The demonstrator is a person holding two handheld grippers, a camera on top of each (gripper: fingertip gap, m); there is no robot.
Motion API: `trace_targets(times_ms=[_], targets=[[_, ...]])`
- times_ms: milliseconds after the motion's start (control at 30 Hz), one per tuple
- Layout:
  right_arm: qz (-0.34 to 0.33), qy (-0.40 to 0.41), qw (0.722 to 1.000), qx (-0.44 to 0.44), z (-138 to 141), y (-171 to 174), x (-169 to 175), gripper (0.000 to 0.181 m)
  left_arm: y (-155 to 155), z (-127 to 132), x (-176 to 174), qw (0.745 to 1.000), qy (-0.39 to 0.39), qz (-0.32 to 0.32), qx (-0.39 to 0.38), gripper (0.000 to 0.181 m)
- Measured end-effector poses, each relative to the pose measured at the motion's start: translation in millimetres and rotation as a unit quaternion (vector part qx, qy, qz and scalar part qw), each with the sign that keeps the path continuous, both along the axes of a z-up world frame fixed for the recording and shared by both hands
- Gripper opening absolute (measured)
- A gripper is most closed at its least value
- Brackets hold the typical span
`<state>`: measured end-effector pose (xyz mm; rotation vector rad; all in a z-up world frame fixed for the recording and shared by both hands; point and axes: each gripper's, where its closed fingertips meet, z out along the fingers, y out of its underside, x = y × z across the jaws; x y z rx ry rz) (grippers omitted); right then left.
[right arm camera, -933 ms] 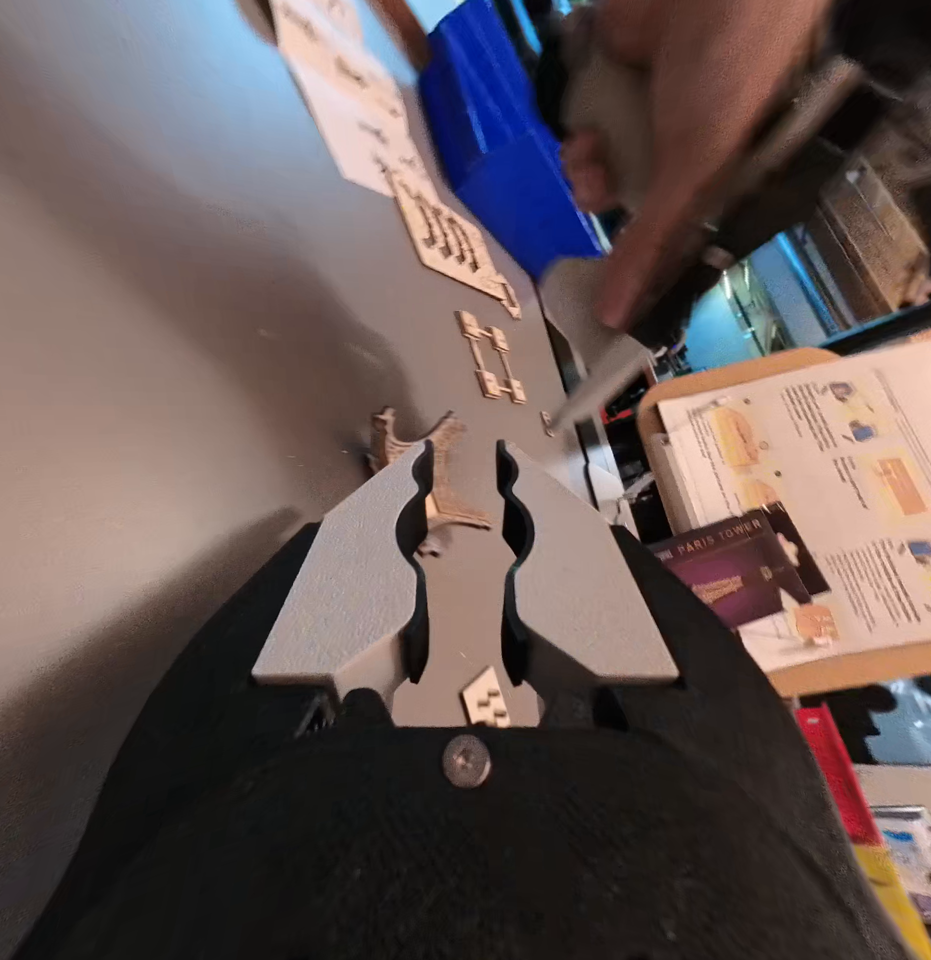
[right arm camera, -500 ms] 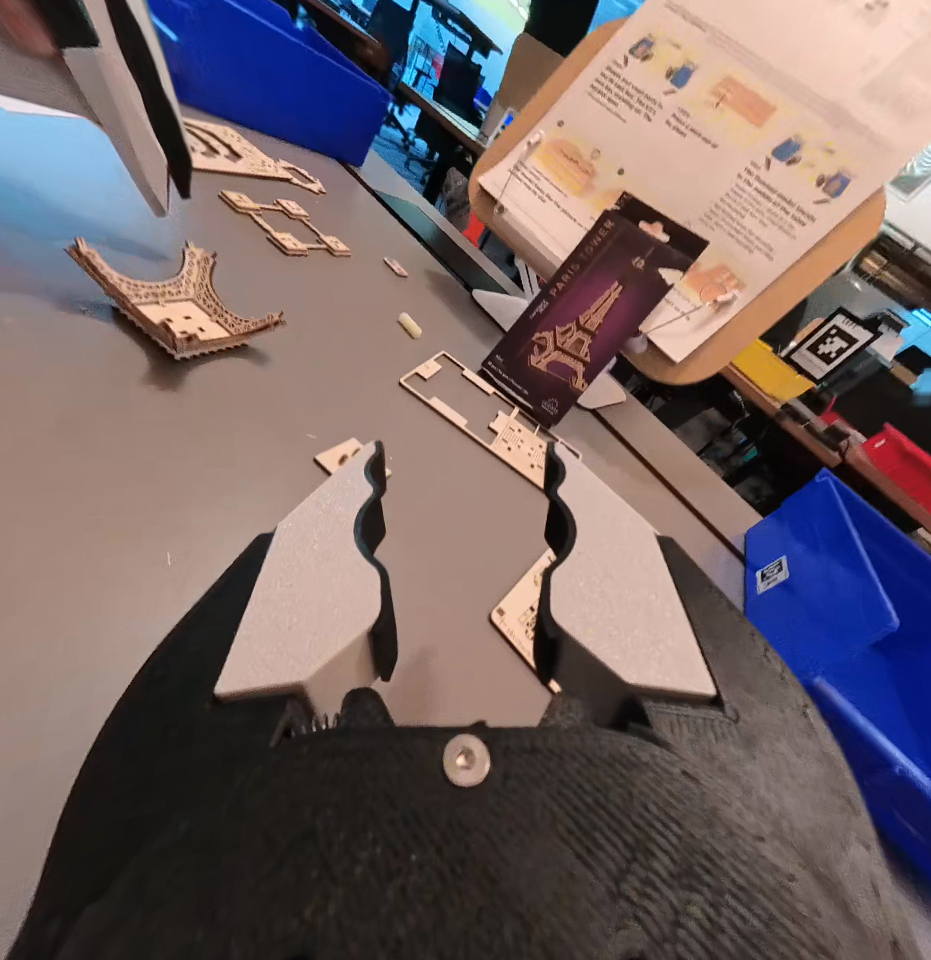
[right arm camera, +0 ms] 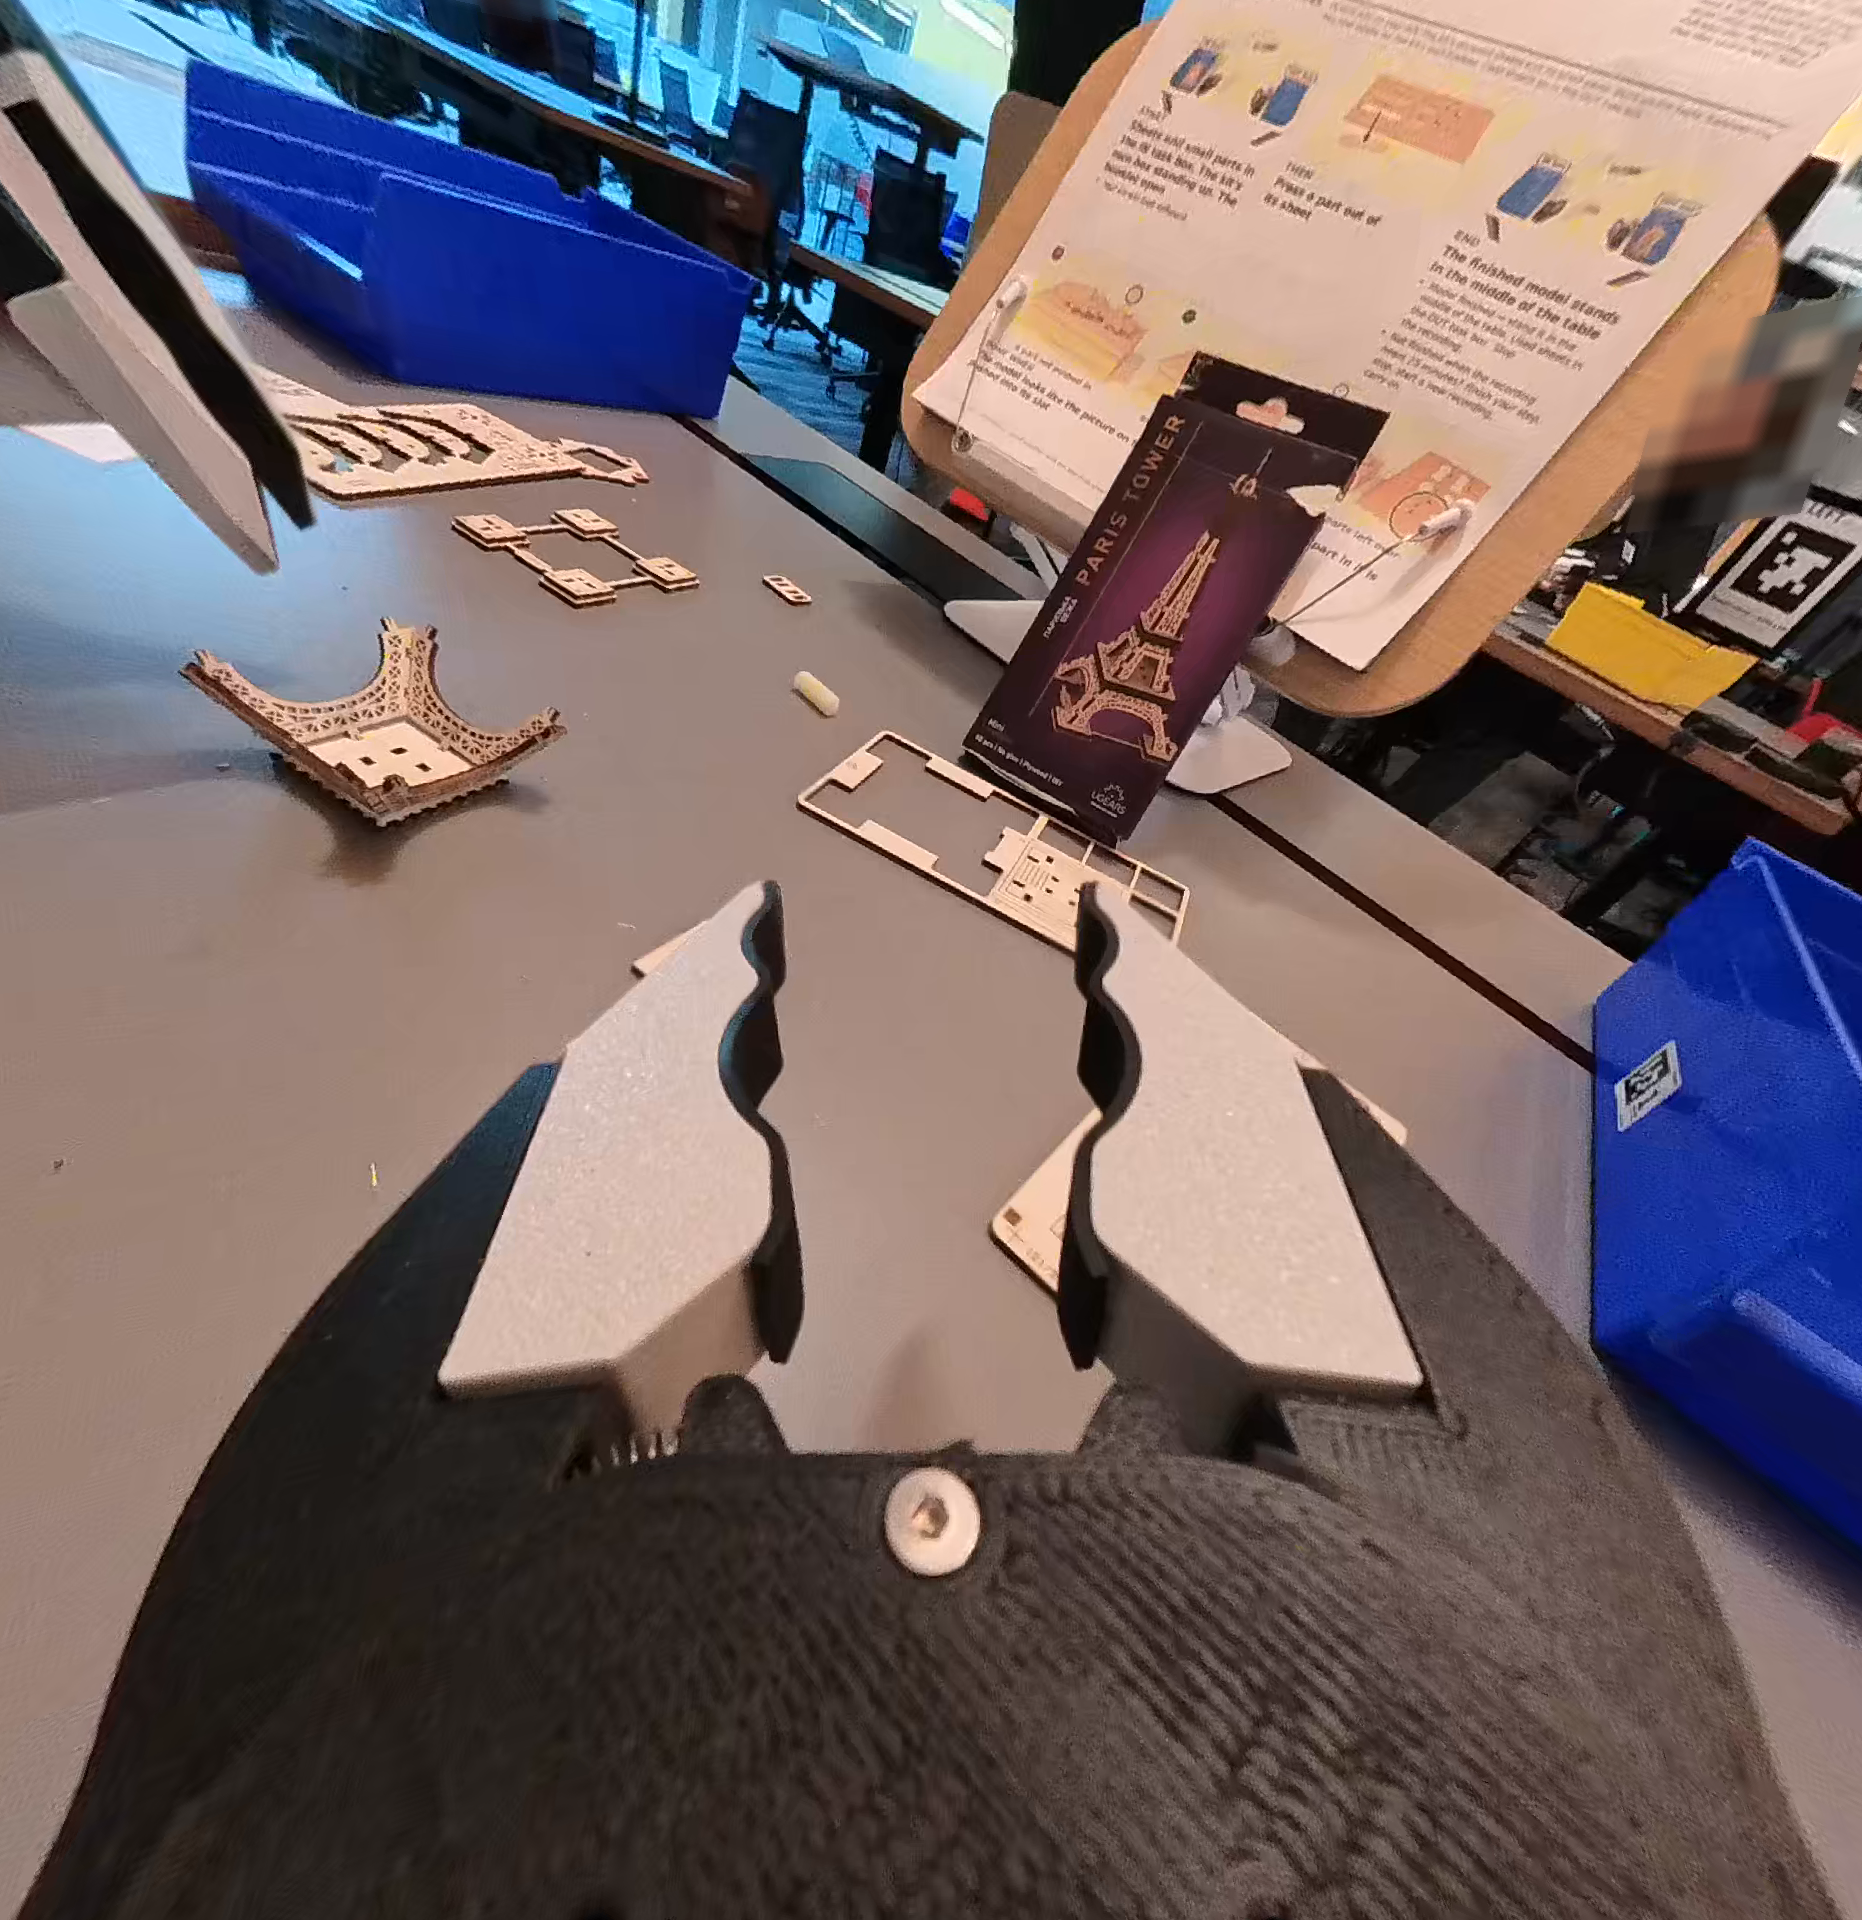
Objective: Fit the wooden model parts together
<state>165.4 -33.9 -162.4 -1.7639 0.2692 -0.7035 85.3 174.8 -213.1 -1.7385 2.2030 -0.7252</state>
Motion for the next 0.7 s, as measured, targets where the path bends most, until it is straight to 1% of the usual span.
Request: trace_targets(times_ms=[167, 267, 367, 467, 533, 633, 700], targets=[[-0.014, 0.017, 1.0, -0.007, 2.0, -14.5, 2.0, 0.049, -9.4, -2.9, -3.9, 0.999, 0.013, 0.012, -0.027, 0.041], [-0.024, 0.021, 0.999, -0.011, 4.6, -24.2, 3.5, 0.048, -5.9, -0.8, -3.4, 0.999, 0.014, 0.033, -0.016, 0.041], [-0.033, 0.025, 0.999, 0.002, 9.7, -31.7, 4.3, 0.047, -10.1, -2.5, -8.5, 0.999, 0.026, 0.032, -0.016, 0.041], [-0.03, 0.03, 0.999, 0.017, 9.0, -29.6, 5.3, 0.045, -11.0, -13.3, -8.7, 0.998, 0.045, 0.035, -0.019, 0.041], [-0.02, 0.043, 0.999, 0.018, 3.3, -23.2, 5.4, 0.045, -12.9, -20.5, -3.9, 0.997, 0.053, 0.035, -0.032, 0.04], [-0.009, 0.048, 0.999, -0.008, -8.7, -13.6, 4.4, 0.045, -15.9, -26.3, 3.1, 0.996, 0.066, 0.038, -0.05, 0.033], [-0.007, 0.05, 0.998, -0.028, -15.6, -9.2, 4.3, 0.045, -14.7, -31.9, 3.2, 0.995, 0.085, 0.03, -0.034, 0.033]])
